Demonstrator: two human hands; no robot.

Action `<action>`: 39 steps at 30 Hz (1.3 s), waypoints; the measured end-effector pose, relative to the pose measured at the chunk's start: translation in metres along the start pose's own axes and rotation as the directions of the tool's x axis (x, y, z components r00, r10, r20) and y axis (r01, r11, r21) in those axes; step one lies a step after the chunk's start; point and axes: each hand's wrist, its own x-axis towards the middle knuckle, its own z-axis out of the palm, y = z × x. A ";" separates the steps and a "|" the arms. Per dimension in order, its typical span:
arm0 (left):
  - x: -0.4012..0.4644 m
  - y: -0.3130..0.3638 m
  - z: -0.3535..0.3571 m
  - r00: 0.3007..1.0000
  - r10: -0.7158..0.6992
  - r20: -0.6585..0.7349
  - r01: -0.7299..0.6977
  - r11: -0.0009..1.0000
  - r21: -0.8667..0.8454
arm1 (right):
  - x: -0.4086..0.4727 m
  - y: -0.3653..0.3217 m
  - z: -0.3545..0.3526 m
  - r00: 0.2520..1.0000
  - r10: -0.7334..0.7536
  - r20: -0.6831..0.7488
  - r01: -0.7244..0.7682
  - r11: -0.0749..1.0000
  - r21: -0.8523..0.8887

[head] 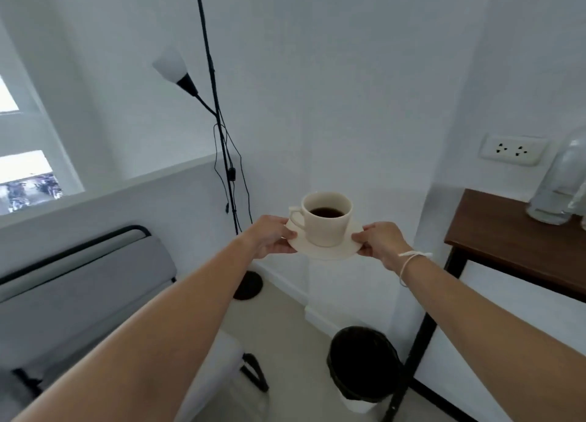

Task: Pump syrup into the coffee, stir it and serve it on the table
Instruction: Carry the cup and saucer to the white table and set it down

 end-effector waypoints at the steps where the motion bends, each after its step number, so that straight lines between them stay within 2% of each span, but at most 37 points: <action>1: -0.008 -0.005 -0.019 1.000 0.000 -0.014 0.000 1.000 0.004 | -0.005 0.001 0.019 1.000 0.004 0.022 -0.004 1.000 0.003; 10: -0.089 -0.060 -0.191 0.969 -0.055 -0.239 0.032 0.995 -0.097 | -0.056 0.015 0.203 0.969 -0.016 0.248 0.040 0.995 -0.090; 18: -0.181 -0.117 -0.307 0.883 -0.131 -0.450 -0.010 0.955 -0.296 | -0.100 0.037 0.359 0.871 0.052 0.488 0.036 0.985 -0.168; 27: -0.259 -0.185 -0.415 0.687 -0.220 -0.692 -0.019 0.947 -0.320 | -0.150 0.070 0.519 0.681 0.114 0.724 0.077 0.971 -0.225; 39: -0.303 -0.267 -0.531 0.440 -0.335 -0.833 -0.108 0.901 -0.420 | -0.179 0.117 0.697 0.433 0.197 0.880 0.137 0.950 -0.280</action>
